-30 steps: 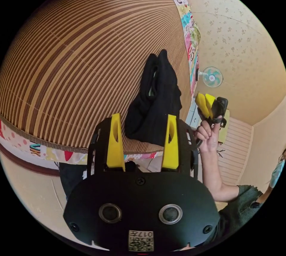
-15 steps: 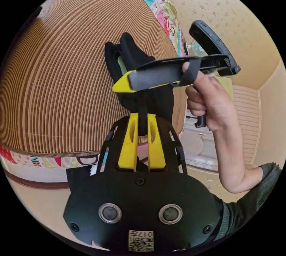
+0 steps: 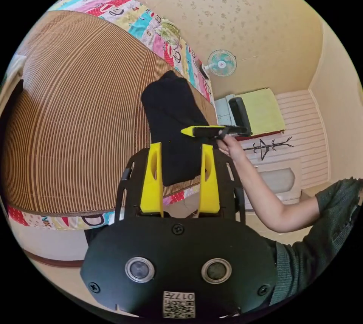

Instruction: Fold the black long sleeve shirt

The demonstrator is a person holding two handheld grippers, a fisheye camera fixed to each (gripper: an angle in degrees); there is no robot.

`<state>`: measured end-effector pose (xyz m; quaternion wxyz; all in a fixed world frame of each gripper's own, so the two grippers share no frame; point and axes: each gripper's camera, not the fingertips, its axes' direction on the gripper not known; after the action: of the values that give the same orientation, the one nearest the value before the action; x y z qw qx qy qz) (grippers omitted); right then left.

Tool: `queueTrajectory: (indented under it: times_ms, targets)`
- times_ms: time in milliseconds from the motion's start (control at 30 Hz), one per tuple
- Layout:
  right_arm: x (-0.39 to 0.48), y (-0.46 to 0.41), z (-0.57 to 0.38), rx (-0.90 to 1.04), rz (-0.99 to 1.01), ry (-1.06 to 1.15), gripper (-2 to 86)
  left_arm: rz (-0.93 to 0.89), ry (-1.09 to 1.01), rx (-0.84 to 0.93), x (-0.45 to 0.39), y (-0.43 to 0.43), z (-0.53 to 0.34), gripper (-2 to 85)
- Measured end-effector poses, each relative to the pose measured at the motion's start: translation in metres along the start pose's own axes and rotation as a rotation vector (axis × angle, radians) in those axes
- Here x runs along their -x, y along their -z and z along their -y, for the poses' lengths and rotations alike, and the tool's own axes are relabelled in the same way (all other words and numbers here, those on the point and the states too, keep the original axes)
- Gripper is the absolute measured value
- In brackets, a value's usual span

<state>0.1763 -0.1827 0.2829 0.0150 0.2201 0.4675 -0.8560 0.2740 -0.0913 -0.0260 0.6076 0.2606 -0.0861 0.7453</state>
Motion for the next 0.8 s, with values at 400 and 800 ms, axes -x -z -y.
queueTrajectory:
  times_ms: [400, 800]
  targets:
    - [-0.176, 0.075, -0.299, -0.198, 0.314, -0.598, 19.3, 0.021, 0.129, 0.477, 0.113, -0.302, 0.002, 21.5]
    - [-0.211, 0.029, -0.3, -0.455, 0.968, -0.561, 22.8, 0.027, -0.029, 0.67, 0.013, -0.461, -0.118, 7.0]
